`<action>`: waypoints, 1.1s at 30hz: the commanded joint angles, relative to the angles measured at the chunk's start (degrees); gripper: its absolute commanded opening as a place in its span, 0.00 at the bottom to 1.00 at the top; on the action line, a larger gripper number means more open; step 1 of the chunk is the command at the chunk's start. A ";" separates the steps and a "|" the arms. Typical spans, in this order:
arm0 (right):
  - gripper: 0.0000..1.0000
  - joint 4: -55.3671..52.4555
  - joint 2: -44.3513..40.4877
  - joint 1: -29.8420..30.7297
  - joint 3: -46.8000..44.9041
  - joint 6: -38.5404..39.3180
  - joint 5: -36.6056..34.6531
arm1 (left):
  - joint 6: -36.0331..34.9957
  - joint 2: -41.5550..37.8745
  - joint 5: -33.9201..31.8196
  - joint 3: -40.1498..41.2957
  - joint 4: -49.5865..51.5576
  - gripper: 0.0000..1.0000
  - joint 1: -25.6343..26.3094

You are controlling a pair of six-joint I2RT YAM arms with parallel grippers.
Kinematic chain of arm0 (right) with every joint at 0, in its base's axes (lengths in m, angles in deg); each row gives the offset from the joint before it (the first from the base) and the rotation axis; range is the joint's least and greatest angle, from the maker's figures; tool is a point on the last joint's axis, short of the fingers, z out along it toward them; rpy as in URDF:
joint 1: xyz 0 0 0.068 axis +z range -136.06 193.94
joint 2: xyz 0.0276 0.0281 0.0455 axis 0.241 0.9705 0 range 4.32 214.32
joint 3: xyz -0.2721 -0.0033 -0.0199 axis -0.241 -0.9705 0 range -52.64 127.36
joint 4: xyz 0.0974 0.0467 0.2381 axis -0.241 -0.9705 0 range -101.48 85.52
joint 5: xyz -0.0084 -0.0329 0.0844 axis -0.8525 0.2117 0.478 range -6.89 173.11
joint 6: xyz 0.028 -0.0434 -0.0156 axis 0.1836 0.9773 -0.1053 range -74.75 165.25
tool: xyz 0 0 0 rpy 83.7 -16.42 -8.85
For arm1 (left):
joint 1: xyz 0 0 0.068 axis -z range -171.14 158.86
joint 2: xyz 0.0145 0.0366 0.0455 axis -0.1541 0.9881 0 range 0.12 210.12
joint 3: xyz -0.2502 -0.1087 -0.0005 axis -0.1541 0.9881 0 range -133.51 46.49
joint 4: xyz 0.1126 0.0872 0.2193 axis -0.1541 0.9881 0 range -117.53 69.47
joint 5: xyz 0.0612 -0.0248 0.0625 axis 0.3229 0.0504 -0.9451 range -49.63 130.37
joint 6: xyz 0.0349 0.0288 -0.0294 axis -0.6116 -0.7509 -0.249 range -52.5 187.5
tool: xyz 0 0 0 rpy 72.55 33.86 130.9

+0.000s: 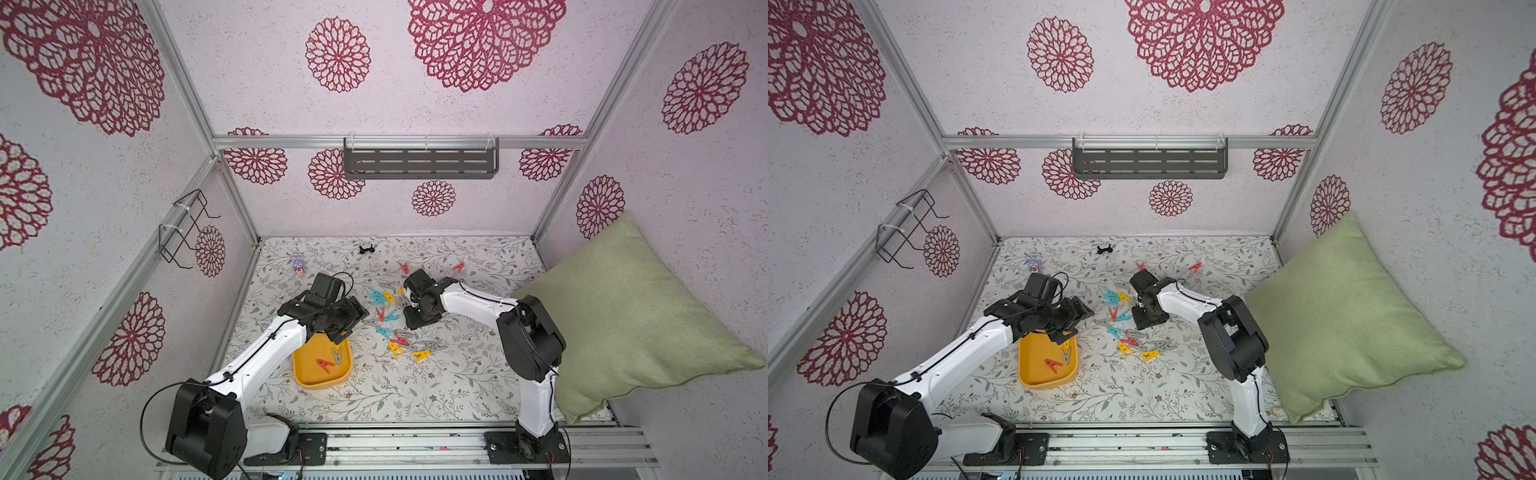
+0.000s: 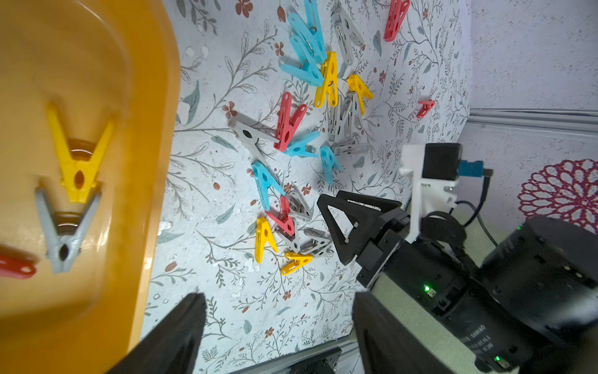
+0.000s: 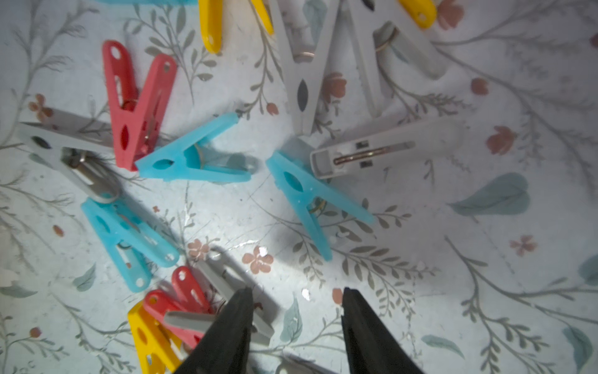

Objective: Put the clothespins into the storage box
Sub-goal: Pick up the clothespin from the center of the board.

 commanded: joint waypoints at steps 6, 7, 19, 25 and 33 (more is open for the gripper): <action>0.47 -1.43 5.03 -0.91 6.77 3.71 -1.71 | 0.96 -0.88 -1.65 -0.02 -0.74 0.79 0.59; 0.45 -1.74 5.60 -0.99 7.39 3.94 -1.76 | 0.99 -0.88 -1.68 0.02 -0.68 0.79 0.55; 0.09 -1.74 3.51 -0.99 6.77 4.18 2.31 | 1.20 -0.88 -2.19 -0.34 -0.57 0.79 0.55; 0.06 -3.01 0.67 0.61 10.06 2.46 4.87 | -0.77 -2.73 -3.70 -1.08 1.62 0.79 -1.37; 0.04 -7.13 3.16 6.96 23.21 0.19 7.24 | -4.64 -10.36 -1.92 0.06 7.88 0.80 -10.92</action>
